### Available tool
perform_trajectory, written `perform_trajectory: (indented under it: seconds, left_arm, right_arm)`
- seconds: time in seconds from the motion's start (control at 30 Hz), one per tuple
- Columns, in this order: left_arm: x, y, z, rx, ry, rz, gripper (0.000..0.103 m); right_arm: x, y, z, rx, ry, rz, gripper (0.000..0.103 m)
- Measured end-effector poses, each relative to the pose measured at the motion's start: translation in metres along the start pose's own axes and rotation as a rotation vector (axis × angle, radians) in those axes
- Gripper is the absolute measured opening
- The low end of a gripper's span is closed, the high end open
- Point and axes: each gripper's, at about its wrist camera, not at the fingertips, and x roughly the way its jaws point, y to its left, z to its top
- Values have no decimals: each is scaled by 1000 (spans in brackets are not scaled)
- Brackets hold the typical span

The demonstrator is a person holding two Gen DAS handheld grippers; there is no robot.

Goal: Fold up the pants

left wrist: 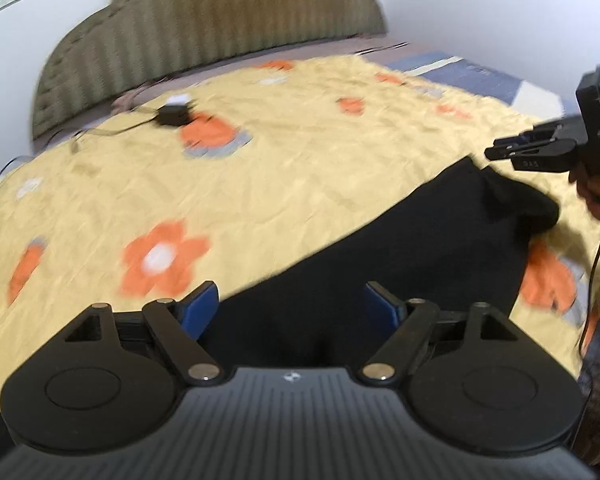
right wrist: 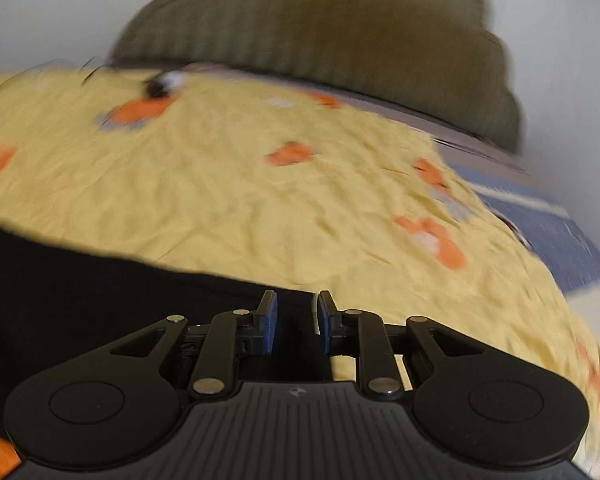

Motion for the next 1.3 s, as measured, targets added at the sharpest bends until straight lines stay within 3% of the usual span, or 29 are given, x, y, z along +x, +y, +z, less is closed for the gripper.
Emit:
perform_trajectory:
  seconds: [0.13, 0.17, 0.23, 0.37, 0.47, 0.57, 0.6, 0.63, 0.67, 0.73, 0.8, 0.87, 0.97, 1.07, 1.2, 1.3]
  left_arm:
    - [32, -22, 21, -11, -15, -115, 77]
    - [42, -26, 25, -26, 2, -152, 77]
    - [57, -37, 30, -22, 6, -160, 77]
    - [85, -62, 42, 73, 5, -120, 72]
    - [96, -86, 48, 143, -10, -112, 72]
    - [102, -101, 50, 196, -22, -129, 72]
    - [104, -104, 51, 209, -25, -131, 72]
    - [107, -106, 51, 223, -25, -128, 72]
    - [110, -106, 52, 229, -24, -121, 72]
    - [116, -105, 52, 229, -22, -122, 72]
    - [121, -102, 53, 217, -23, -105, 72]
    - [125, -101, 54, 212, -22, -104, 72]
    - [126, -105, 56, 246, -43, -84, 72]
    - [127, -111, 57, 281, -62, -78, 72]
    - [119, -113, 56, 339, -124, -64, 78]
    - [119, -110, 57, 345, -138, -54, 79]
  right_arm:
    - [-26, -34, -23, 333, -56, -49, 28]
    - [-34, -39, -33, 388, -80, -26, 28]
    - [-44, -44, -51, 449, -89, -7, 29]
    - [-41, -56, -73, 507, -43, 30, 29]
    - [-24, -65, -60, 481, -21, 89, 30]
    - [10, -74, -50, 482, 63, 145, 32]
    - [23, -78, -51, 486, 108, 209, 33]
    - [26, -81, -53, 491, 89, 263, 47]
    - [30, -87, -54, 513, 91, 327, 53]
    - [34, -90, -57, 548, 66, 414, 52]
    - [29, -72, -54, 417, 38, 336, 26]
    - [18, -46, -52, 252, -1, 198, 12]
    - [1, -8, -53, 24, -71, 57, 5]
    - [-8, 19, -55, -99, -129, -9, 5]
    - [-24, 62, -63, -413, -260, -250, 5]
    - [-31, 79, -64, -534, -328, -328, 5]
